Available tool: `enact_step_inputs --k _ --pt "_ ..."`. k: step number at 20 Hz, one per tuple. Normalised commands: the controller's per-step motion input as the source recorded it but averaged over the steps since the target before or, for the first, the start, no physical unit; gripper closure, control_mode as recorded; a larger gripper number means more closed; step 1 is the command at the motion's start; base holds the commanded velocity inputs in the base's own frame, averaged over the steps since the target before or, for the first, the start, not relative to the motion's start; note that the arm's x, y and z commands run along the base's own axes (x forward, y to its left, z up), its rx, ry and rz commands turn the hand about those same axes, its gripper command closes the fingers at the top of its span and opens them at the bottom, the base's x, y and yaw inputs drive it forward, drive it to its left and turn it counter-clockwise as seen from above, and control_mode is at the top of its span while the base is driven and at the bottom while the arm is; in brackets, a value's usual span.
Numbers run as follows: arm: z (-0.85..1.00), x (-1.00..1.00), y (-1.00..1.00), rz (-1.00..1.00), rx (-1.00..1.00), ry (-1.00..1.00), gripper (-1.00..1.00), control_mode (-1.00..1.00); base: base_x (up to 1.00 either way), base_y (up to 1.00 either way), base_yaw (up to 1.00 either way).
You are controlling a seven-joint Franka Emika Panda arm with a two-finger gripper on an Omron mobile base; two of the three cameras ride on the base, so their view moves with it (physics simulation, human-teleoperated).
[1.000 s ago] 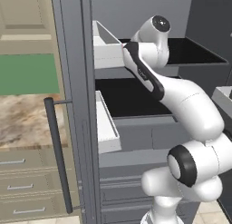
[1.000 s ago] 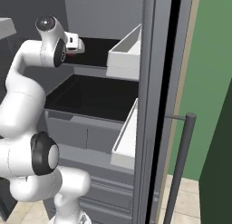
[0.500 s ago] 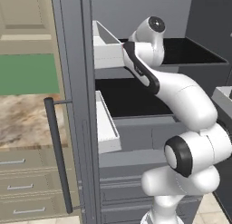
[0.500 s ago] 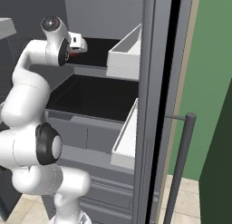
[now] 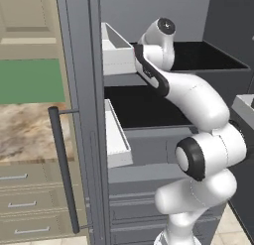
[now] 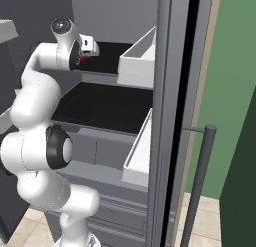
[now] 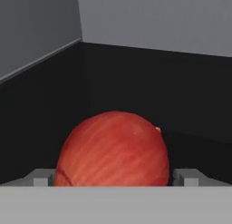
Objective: Grab the onion and lemon from the fridge, place them in the blender, close the lid, and turn on the blender to create a marinade.
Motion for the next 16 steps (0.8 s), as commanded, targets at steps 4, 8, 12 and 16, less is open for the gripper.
enact_step_inputs --k 4,8,12,16 --pt "-0.05 0.19 0.02 -0.01 0.0 0.0 -1.0 -1.0 0.0 0.0 0.0" --pt "-0.09 0.04 0.0 -0.03 -0.01 0.0 -1.0 -1.0 0.0 0.0 0.0" --pt "-0.17 0.0 0.0 -0.02 -0.01 0.0 1.0 -1.0 0.0 0.0 0.0" --pt "-0.23 0.0 0.0 -0.02 -0.02 0.0 1.0 -1.0 0.0 0.0 0.0"
